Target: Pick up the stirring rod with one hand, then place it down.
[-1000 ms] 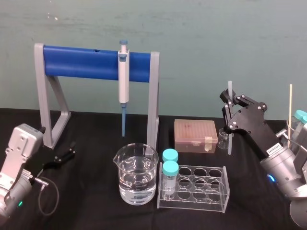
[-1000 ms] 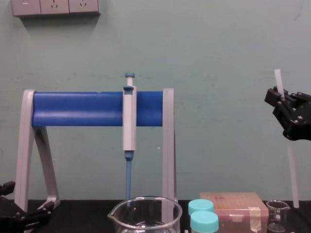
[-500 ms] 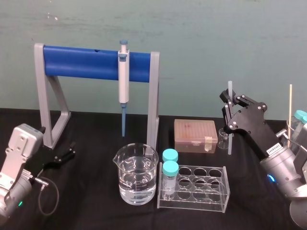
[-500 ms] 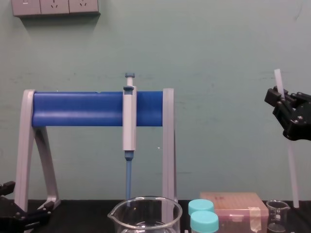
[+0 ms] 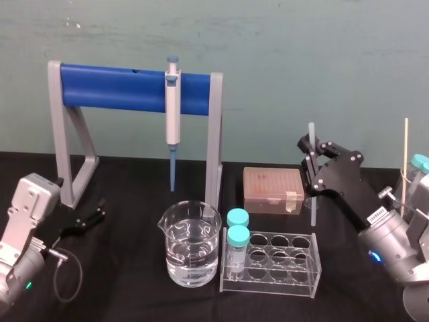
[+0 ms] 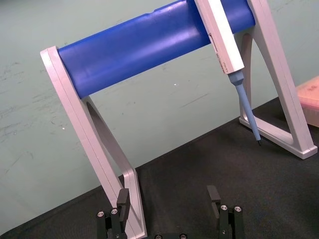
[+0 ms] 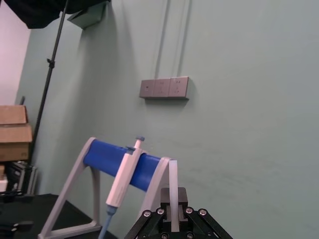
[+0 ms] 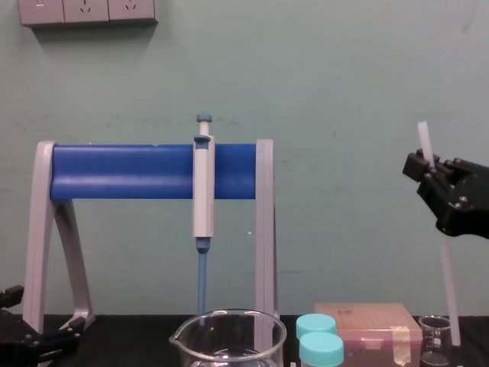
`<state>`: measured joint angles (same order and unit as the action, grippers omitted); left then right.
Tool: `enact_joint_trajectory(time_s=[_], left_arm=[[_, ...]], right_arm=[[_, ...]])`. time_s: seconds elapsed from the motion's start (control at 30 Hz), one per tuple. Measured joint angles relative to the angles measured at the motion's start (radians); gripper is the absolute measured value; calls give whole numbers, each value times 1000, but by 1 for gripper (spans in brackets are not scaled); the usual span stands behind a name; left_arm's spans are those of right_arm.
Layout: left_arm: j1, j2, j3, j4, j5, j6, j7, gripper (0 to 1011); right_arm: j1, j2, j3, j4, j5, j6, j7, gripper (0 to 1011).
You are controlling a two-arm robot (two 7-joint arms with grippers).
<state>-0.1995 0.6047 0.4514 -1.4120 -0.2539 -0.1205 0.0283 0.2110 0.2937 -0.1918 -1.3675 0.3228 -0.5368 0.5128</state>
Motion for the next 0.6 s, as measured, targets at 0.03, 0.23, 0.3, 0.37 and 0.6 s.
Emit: enact_joint_trajectory(time_s=[0.03, 0.23, 0.3, 0.37, 0.6], left_arm=[[0, 0, 0, 0, 0, 0, 0, 1000], [0, 0, 0, 0, 0, 0, 0, 1000], [0, 0, 0, 0, 0, 0, 0, 1001], [0, 0, 0, 0, 0, 0, 0, 1000], [0, 0, 0, 0, 0, 0, 0, 1000]], right_arm=[[0, 0, 0, 0, 0, 0, 0, 73], [2, 3, -14, 13, 22, 20, 30, 73], [4, 6, -20, 19, 29, 28, 40, 74], [6, 7, -24, 24, 36, 33, 47, 73], [19, 14, -43, 48, 57, 62, 68, 73]])
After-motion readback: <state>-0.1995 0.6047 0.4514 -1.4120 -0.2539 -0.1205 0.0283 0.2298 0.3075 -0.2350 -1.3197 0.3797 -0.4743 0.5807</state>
